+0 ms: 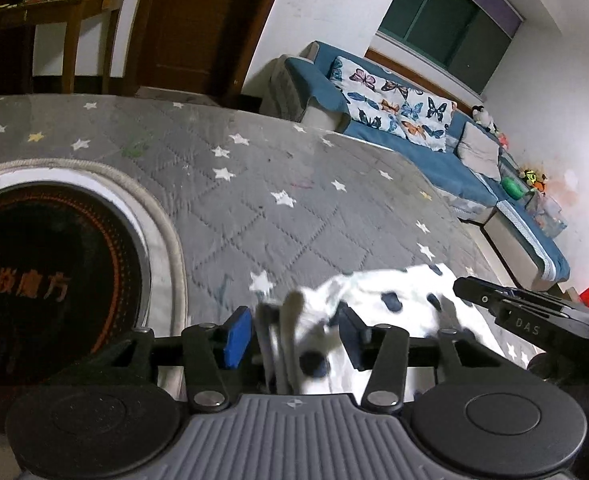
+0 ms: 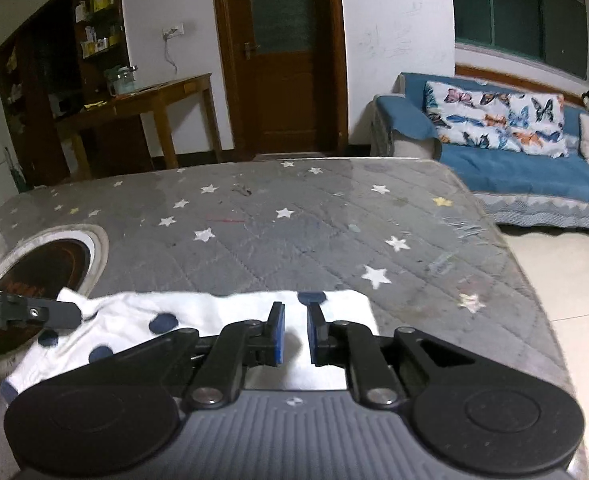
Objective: Fold clothes
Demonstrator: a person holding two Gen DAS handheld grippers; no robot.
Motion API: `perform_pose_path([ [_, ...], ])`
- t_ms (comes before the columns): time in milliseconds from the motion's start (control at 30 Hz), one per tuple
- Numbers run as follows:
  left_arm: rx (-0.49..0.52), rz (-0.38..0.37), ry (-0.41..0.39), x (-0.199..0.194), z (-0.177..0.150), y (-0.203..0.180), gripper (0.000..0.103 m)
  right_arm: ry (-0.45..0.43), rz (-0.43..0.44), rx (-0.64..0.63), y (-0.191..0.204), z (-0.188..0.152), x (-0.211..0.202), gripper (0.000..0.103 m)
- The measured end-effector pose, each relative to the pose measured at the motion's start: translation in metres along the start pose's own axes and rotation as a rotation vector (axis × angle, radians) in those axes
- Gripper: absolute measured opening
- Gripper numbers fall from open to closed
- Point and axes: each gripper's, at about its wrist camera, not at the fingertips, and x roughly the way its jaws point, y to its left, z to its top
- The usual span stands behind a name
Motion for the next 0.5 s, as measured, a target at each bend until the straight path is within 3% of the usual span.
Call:
perform_pose_path([
  [167,0.033,0.041,0.023,0.022,0.002,0.003,0.045,0.053,-0.018,0.023,-0.005,-0.001,0.029,0.012],
  [233,0.038,0.054,0.028,0.028,0.001,0.005,0.045,0.067,-0.037,0.024,-0.007,-0.004,0.035,0.017],
  [500,0.037,0.046,0.017,0.018,-0.001,0.002,0.046,0.024,-0.009,0.014,-0.008,-0.009,0.004,0.026],
])
